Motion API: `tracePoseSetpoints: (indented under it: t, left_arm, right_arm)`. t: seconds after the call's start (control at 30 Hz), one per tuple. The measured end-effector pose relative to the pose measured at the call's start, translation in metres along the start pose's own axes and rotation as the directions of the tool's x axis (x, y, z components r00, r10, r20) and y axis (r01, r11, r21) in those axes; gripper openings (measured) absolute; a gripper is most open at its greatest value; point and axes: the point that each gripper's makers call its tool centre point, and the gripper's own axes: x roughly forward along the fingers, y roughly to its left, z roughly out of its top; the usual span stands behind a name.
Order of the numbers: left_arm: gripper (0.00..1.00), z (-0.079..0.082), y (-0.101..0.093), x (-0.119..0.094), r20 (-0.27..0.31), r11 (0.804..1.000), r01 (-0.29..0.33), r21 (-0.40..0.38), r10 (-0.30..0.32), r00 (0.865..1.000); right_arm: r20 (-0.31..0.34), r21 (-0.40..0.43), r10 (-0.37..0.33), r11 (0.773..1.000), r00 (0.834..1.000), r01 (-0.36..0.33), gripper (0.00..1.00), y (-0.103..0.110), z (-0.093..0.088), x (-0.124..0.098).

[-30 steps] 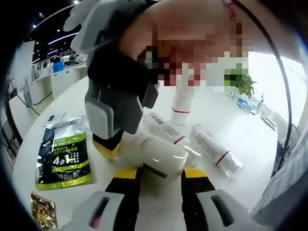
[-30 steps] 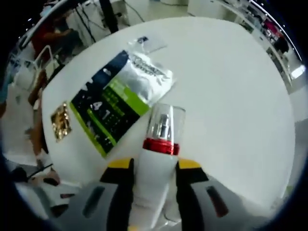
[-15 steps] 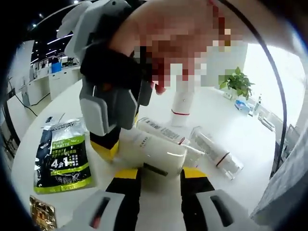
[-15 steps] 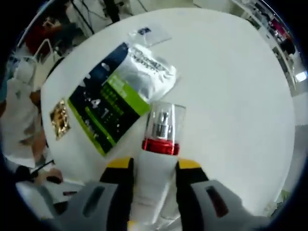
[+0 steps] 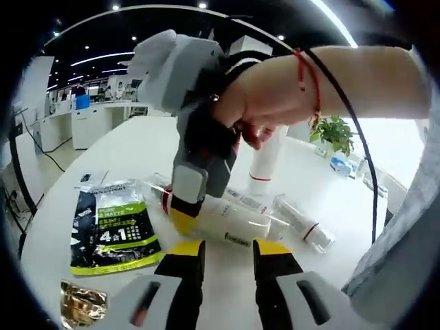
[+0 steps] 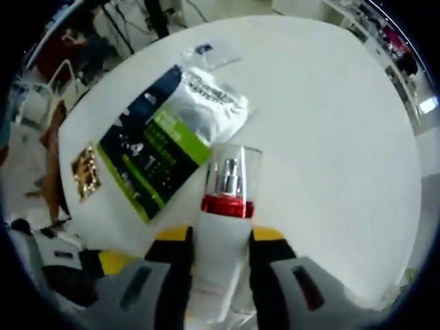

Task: Arrange the skincare products in the storage area until every visible bottle or jar stands upright without overlapping.

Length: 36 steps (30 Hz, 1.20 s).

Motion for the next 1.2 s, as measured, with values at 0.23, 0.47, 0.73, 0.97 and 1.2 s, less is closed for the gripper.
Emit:
tracePoseSetpoints:
  t: [0.23, 0.47, 0.73, 0.97, 1.2]
  left_arm:
    - [0.30, -0.007, 0.040, -0.026, 0.014, 0.996, -0.076, -0.048, 0.077, 0.997]
    - [0.30, -0.009, 0.054, -0.036, 0.022, 0.992, -0.101, -0.074, 0.103, 0.994]
    - [0.34, -0.015, 0.056, -0.040, 0.007, 0.994, -0.086, -0.069, 0.087, 0.996]
    - [0.36, -0.021, 0.061, -0.047, -0.008, 0.994, -0.088, -0.062, 0.087, 0.996]
    - [0.39, -0.019, 0.066, -0.054, 0.012, 0.996, -0.078, -0.038, 0.079, 0.997]
  right_arm:
    - [0.044, -0.059, 0.013, 0.998, 0.999, -0.011, 0.29, 0.001, -0.002, -0.002]
    - [0.077, -0.080, 0.025, 0.997, 0.997, -0.019, 0.29, 0.002, -0.004, -0.004]
    - [0.107, -0.155, 0.051, 0.987, 0.993, -0.034, 0.28, 0.009, -0.011, -0.006]
    - [0.076, -0.331, 0.094, 0.941, 0.993, -0.064, 0.28, 0.025, -0.028, -0.008]
    - [0.090, -0.427, 0.136, 0.900, 0.987, -0.085, 0.28, 0.039, -0.039, -0.010]
